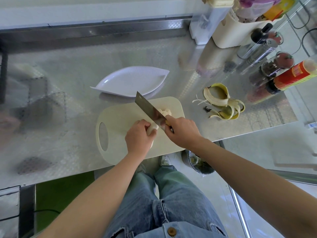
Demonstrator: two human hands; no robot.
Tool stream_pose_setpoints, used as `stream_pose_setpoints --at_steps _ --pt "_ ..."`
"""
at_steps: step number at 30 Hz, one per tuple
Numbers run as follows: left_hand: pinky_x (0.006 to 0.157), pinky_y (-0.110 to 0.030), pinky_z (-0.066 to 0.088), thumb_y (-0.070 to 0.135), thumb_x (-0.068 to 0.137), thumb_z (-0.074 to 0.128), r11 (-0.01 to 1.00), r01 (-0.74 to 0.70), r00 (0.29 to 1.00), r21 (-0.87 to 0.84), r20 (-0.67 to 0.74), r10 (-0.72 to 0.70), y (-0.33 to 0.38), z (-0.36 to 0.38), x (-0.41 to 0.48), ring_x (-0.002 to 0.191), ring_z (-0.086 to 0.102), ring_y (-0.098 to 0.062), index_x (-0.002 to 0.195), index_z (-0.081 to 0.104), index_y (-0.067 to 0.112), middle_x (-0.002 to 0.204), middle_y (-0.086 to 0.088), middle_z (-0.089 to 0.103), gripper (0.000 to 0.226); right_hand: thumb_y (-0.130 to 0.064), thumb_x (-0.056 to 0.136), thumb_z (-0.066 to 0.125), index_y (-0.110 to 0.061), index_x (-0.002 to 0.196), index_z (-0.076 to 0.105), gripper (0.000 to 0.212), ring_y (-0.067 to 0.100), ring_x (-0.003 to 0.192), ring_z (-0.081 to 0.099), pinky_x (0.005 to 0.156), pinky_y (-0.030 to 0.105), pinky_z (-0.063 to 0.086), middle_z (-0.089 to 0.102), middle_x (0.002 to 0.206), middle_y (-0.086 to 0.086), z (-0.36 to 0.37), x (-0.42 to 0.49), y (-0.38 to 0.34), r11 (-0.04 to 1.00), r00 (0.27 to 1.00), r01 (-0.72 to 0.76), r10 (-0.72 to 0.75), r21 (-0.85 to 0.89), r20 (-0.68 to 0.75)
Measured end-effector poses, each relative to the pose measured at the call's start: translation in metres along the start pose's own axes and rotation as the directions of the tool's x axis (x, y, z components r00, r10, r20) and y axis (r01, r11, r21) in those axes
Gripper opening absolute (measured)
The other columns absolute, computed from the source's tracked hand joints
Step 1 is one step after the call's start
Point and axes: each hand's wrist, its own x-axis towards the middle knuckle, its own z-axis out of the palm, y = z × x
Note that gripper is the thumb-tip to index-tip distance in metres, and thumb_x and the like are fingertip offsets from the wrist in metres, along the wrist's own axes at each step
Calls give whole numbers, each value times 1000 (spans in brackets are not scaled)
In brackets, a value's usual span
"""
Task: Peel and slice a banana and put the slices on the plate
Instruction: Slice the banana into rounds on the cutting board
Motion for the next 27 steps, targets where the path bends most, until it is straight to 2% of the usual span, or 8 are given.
stream_pose_setpoints --at_steps 4,8,11,13,17,19,23,27 --pt "63 -26 36 36 82 67 1000 1 1000 -11 7 -1 0 0 0 81 60 -19 91 64 21 92 5 64 18 -28 95 36 -13 94 47 19 25 57 47 54 31 37 44 61 2 6 0 -1 1000 1000 7 -6 -30 31" --pt "63 -26 37 38 82 68 1000 1 1000 -9 14 -1 -1 0 0 80 60 -18 93 65 22 91 6 64 20 -28 96 33 -13 99 47 20 26 57 47 54 30 34 46 64 4 16 -1 -2 999 998 -13 15 -37 55" --pt "61 -27 40 38 81 69 1000 0 1000 -10 21 0 -2 1 0 77 60 -18 90 64 23 89 5 64 19 -30 97 33 -13 103 48 23 26 60 52 57 32 43 49 67 4 21 -3 -2 999 997 -28 30 -24 70" --pt "61 -28 42 38 81 69 1000 -3 1000 -7 22 3 -3 1 1 77 60 -18 90 65 23 89 5 64 18 -30 98 33 -13 101 48 23 27 59 50 56 32 41 48 66 4 22 -3 -1 999 998 -28 30 -29 63" --pt "63 -26 40 38 82 68 1000 -19 1000 5 17 19 -2 0 1 79 60 -17 93 65 22 91 6 64 20 -27 97 37 -11 99 48 20 27 55 39 49 28 21 44 63 4 11 -5 -1 1000 1000 -26 26 -10 9" --pt "62 -25 37 39 83 67 1000 -19 1000 11 9 19 -1 -1 1 78 59 -16 92 65 22 91 6 64 20 -27 96 39 -13 96 47 16 27 54 38 47 28 17 46 63 4 4 -5 -2 1000 999 -22 23 19 -25" --pt "61 -25 34 39 84 66 1000 -19 1000 23 7 18 -1 -1 0 77 57 -15 93 65 21 93 5 64 20 -28 95 41 -16 85 37 15 29 54 38 49 28 19 46 61 5 -2 -4 -2 1000 999 4 -3 23 -47" --pt "63 -25 35 37 83 66 1000 -14 1000 9 10 14 1 -2 0 81 60 -18 94 66 20 95 5 65 20 -28 95 40 -12 92 46 18 30 56 42 54 30 29 46 62 6 3 -2 -1 1000 1000 1 -1 11 -18"
